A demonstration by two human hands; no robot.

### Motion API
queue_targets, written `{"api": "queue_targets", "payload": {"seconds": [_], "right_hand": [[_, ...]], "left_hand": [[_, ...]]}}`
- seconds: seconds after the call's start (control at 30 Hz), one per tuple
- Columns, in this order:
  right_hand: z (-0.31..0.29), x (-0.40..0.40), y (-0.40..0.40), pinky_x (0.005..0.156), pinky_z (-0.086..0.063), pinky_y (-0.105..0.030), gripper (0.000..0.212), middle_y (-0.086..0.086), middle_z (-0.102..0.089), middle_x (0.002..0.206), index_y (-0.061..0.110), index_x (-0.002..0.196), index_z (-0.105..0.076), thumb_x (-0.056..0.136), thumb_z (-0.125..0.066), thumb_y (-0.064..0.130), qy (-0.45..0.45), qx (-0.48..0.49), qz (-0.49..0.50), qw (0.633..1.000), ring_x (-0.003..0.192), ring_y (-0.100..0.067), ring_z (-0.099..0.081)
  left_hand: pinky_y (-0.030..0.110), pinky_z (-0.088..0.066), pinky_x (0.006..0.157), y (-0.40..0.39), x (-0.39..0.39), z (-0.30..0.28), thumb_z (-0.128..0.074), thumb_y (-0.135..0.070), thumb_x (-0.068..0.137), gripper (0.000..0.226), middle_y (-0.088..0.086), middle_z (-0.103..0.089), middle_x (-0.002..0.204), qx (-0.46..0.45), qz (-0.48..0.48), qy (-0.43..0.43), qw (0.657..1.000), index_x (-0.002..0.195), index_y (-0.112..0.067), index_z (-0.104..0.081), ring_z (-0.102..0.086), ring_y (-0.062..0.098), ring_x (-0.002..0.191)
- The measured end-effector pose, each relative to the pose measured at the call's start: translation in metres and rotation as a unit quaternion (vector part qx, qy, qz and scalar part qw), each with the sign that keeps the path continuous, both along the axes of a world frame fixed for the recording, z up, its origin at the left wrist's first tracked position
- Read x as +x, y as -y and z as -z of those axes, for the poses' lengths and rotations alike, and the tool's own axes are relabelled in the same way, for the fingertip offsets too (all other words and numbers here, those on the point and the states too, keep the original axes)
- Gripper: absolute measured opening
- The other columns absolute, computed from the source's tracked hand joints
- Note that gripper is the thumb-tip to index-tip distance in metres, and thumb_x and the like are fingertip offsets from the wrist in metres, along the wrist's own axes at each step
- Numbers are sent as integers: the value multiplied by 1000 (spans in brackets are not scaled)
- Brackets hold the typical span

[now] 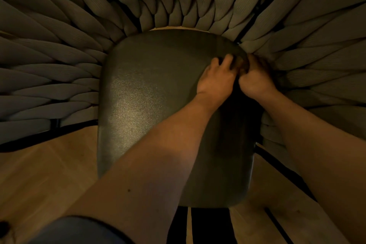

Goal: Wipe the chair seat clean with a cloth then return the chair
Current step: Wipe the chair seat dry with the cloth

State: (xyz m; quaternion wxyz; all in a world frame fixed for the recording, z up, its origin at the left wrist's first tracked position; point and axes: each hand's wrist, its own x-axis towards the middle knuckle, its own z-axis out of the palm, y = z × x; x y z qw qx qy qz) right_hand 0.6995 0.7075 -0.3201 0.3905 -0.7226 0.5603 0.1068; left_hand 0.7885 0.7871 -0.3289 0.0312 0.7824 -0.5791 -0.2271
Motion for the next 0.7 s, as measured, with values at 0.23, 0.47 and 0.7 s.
{"api": "queue_targets", "payload": {"seconds": [0.23, 0.47, 0.7], "right_hand": [[-1, 5, 3, 125, -20, -36, 89, -12, -5, 167, 19, 163, -13, 95, -68, 29, -47, 47, -28, 997, 155, -30, -11], [-1, 8, 1, 125, -23, -42, 98, -14, -13, 166, 21, 162, -18, 86, -78, 38, -48, 13, -27, 998, 153, -33, -17], [-2, 12, -2, 121, -30, -42, 95, -18, -25, 161, 16, 157, -29, 83, -83, 34, -52, -16, -16, 998, 149, -35, -26]], "left_hand": [[39, -43, 91, -26, 44, 2, -44, -15, 94, 61, 9, -31, 141, 14, -11, 53, 998, 151, -27, -26, -39, 35, 114], [42, -44, 92, -63, 94, 1, -43, -7, 93, 66, 11, -30, 142, 39, -75, 88, 993, 152, -30, -24, -40, 36, 113], [46, -44, 93, -108, 149, 4, -43, -1, 89, 69, 15, -36, 138, 45, -153, 127, 979, 151, -30, -30, -42, 39, 110]]}}
